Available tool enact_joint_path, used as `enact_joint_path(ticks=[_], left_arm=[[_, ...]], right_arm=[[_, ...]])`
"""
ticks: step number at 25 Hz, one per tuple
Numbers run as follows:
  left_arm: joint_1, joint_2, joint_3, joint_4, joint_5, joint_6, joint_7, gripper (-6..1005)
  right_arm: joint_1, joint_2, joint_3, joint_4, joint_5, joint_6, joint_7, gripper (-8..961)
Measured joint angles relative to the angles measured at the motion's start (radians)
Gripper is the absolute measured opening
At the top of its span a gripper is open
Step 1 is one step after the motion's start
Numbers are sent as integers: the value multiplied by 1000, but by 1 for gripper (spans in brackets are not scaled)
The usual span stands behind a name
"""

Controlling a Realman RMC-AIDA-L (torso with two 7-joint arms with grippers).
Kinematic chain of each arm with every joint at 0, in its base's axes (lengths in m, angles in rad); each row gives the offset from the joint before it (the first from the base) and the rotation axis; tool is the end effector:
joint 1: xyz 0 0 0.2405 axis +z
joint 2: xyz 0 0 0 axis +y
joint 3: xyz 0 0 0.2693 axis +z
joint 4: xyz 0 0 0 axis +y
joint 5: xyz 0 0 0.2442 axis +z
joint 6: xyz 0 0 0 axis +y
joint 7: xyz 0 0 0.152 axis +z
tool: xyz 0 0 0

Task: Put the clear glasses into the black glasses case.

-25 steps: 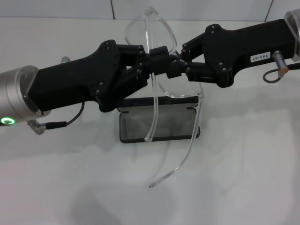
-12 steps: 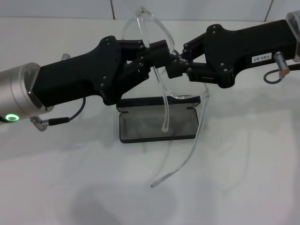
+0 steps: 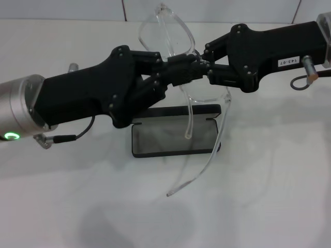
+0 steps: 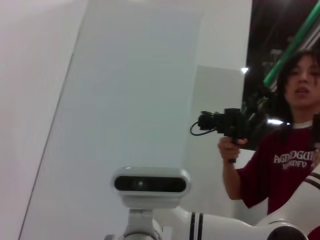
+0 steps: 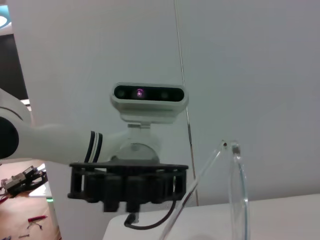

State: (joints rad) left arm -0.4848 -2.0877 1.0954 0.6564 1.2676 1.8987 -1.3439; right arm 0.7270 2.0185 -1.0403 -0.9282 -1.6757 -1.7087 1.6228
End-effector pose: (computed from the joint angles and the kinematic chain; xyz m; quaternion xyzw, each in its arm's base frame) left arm -0.1904 0.3253 -0.0013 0.8556 0.0776 0.5110 0.0276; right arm 0.1185 0.4023 0.0213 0.9600 -0.0275 -0.2784 0.0120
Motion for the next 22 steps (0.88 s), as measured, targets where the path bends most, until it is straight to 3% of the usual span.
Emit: enact_joint_path(ticks=[22], left_arm=[[0, -2, -6, -65, -31, -49, 1, 82]], right_arm=[[-11, 3, -9, 10, 78, -31, -20, 119]])
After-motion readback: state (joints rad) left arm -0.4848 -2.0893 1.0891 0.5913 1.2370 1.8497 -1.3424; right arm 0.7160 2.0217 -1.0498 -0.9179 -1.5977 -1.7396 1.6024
